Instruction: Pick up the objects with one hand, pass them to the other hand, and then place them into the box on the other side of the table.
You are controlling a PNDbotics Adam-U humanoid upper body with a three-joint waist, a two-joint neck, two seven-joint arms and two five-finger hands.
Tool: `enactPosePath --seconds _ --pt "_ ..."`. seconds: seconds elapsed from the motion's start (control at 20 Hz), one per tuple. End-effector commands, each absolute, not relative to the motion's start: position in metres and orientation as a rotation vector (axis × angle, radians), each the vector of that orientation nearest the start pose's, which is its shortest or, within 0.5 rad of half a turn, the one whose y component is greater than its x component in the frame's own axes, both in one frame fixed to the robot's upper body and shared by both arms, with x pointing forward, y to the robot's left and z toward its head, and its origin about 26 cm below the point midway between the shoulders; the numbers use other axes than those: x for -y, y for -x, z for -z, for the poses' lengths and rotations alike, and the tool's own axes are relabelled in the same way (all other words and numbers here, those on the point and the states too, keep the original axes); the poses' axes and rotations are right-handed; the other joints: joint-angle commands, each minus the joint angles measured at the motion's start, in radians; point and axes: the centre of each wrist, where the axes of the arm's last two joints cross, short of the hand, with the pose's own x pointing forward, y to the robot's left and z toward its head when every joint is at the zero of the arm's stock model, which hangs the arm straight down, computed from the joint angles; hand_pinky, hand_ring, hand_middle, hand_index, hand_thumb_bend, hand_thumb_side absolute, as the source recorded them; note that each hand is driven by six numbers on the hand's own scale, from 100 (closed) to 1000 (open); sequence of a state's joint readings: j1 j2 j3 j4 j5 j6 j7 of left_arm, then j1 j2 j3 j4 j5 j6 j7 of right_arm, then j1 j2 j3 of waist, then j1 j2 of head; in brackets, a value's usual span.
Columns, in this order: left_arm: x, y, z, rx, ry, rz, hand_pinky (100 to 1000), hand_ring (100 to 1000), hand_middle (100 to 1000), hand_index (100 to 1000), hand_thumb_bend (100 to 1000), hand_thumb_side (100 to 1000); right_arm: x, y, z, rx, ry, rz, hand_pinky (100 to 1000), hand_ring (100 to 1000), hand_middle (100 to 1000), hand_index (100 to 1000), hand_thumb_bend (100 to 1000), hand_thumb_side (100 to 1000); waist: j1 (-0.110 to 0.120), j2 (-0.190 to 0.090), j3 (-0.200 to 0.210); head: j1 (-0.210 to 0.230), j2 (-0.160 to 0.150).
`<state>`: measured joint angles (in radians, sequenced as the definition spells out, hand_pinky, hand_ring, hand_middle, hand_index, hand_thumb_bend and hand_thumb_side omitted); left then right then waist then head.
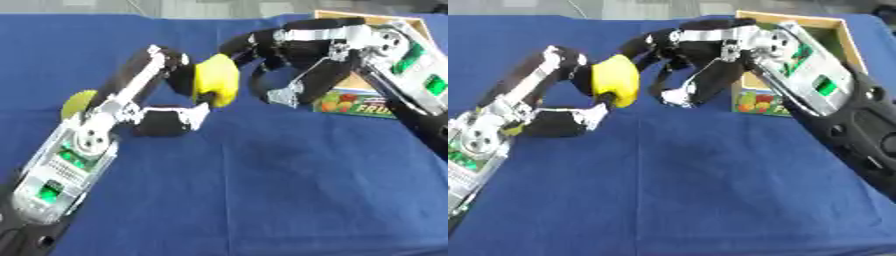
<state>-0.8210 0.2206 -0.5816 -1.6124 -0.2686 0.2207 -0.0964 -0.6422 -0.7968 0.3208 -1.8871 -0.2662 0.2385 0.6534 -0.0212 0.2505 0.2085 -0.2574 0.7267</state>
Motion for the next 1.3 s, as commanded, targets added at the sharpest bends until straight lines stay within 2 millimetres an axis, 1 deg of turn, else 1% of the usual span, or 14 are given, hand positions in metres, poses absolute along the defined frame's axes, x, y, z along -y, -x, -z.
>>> enactPosePath --seconds 0.05,0.35,0.75,0.95,1.3 --pt "-0.06 -0.348 -0.222 2.084 -0.119 1.199 571 489 389 440 100 120 0.243 -0.32 -0.288 1.613 -0.193 -1.492 782 959 972 1000 100 100 -0.012 0.0 -0.001 0.0 -0.016" --pt "-0.056 -0.348 -0.22 2.102 -0.129 1.2 571 489 389 440 100 116 0.242 -0.321 -0.287 1.587 -0.184 -1.42 779 955 970 1000 100 100 -0.014 -0.001 0.001 -0.006 -0.018" --pt "-0.05 -0.345 -0.22 2.123 -0.111 1.212 572 490 389 440 100 114 0.241 -0.322 -0.286 1.594 -0.197 -1.433 788 961 975 1000 100 100 -0.017 0.001 0.005 -0.016 -0.018" --pt "-0.045 -0.343 -0.22 2.133 -0.111 1.223 572 490 389 440 100 111 0.24 -0.321 -0.287 1.603 -0.209 -1.455 792 963 977 1000 100 185 -0.018 0.002 0.004 -0.017 -0.02" --pt "-0.039 -0.346 -0.215 2.131 -0.122 1.221 571 490 388 440 100 109 0.24 -0.322 -0.286 1.594 -0.222 -1.464 792 963 976 1000 100 209 -0.017 0.002 0.004 -0.017 -0.021"
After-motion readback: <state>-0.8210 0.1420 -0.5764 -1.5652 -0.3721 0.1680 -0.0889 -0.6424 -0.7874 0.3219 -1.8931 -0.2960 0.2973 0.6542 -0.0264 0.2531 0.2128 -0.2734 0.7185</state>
